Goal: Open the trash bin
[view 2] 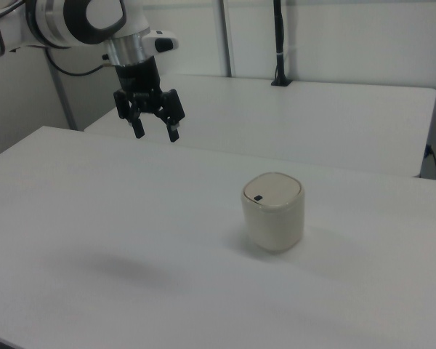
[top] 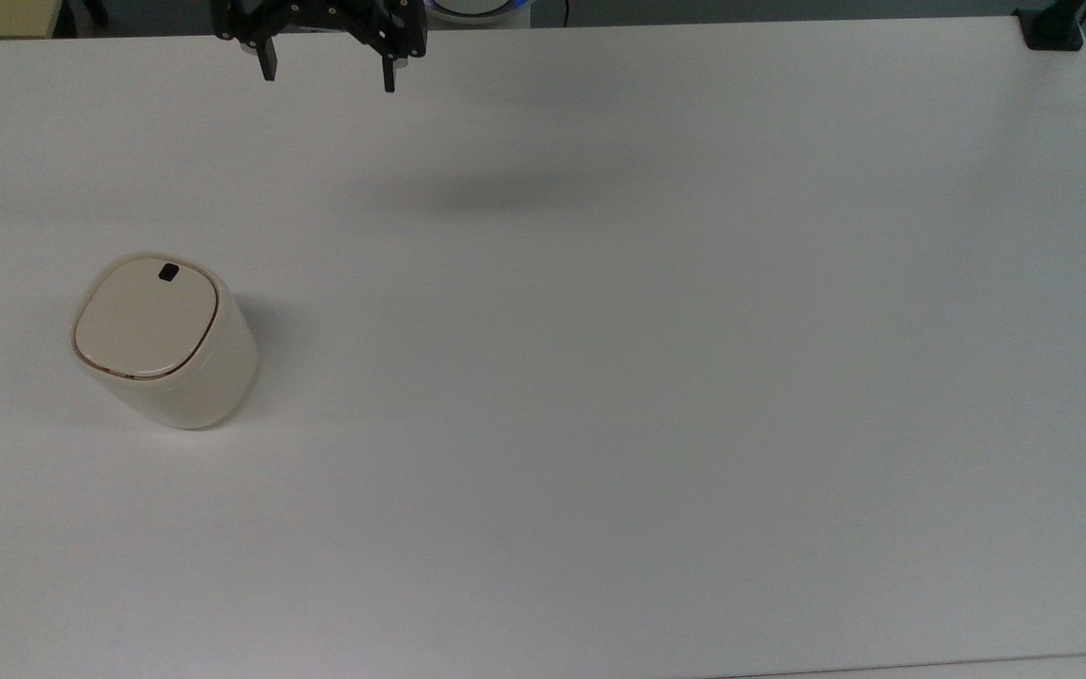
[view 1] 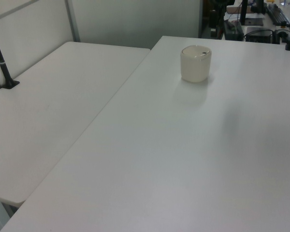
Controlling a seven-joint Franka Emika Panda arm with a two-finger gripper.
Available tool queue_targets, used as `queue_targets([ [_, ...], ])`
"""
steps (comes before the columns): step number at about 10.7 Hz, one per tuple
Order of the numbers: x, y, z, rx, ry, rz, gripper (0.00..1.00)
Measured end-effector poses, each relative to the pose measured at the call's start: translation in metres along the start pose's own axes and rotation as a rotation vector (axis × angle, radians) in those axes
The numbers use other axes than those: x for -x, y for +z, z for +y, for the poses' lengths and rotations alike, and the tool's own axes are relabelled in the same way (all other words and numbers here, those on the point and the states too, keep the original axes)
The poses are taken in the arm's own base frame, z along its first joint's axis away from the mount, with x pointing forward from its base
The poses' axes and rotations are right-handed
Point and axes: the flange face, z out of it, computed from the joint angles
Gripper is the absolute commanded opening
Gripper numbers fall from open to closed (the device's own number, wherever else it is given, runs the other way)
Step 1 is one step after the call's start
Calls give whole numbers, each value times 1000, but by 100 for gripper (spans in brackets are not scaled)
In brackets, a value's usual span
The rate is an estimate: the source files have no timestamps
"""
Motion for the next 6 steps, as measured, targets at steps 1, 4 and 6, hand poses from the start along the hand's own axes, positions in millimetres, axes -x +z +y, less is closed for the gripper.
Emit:
queue_targets([
  [1, 4, 3, -3, -2, -7, -41, 100],
  [4, 6, 4, 1, 34, -32, -59, 100],
  [6, 6, 1, 1, 29, -37, -52, 100],
])
